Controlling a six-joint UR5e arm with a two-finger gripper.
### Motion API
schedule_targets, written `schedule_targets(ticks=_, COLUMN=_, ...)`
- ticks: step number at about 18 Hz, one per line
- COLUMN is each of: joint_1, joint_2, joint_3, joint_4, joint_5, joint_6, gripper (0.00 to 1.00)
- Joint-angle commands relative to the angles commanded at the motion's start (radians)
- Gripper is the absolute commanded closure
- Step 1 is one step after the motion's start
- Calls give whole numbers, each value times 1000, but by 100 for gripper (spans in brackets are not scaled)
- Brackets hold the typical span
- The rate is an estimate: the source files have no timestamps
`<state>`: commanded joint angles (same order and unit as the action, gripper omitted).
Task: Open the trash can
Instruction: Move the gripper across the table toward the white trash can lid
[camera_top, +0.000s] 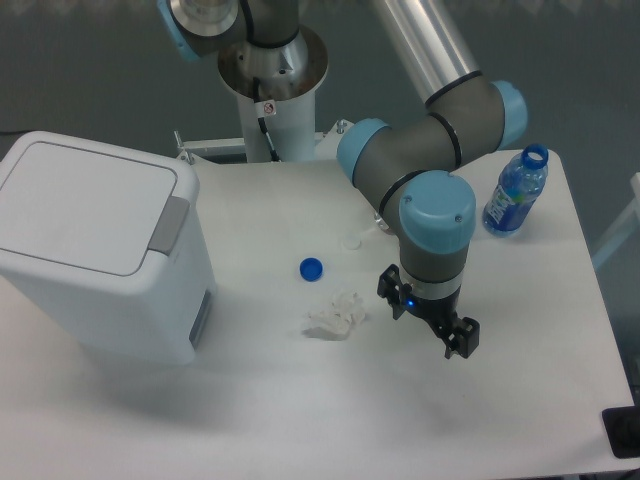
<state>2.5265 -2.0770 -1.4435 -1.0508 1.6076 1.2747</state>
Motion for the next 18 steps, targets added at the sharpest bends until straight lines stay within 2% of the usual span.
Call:
schedule_targets(ticks=3, joint_1=-3, joint_2=0, joint_3=0, joint_4=0, joint_5=-2, joint_6=-26, gripper=0)
schedule_targets(ticks=5, joint_1=-8, joint_2=-2, joint_3=-15, joint_4=11, joint_5=-2, joint_6=-99, gripper=0)
schedule_targets(ticks=9, joint_1=-12, joint_2=-17, joint_3=-38, joint_4=64, joint_5=-9, joint_6=-126, gripper=0)
schedule_targets(ticks=11, joint_1=-24, joint_2=-23, joint_3=-60, joint_4=109, joint_5=-20, joint_6=-124, gripper=0)
schedule_targets(ticks=13, joint_1=-32, joint_2=-28, joint_3=-75, joint_4=141, joint_5=-69, joint_6=-132, gripper=0)
schedule_targets(ticks=18, joint_1=-26, joint_2=-6, joint_3=-74, joint_4=143, joint_5=-173, joint_6=-210, gripper=0)
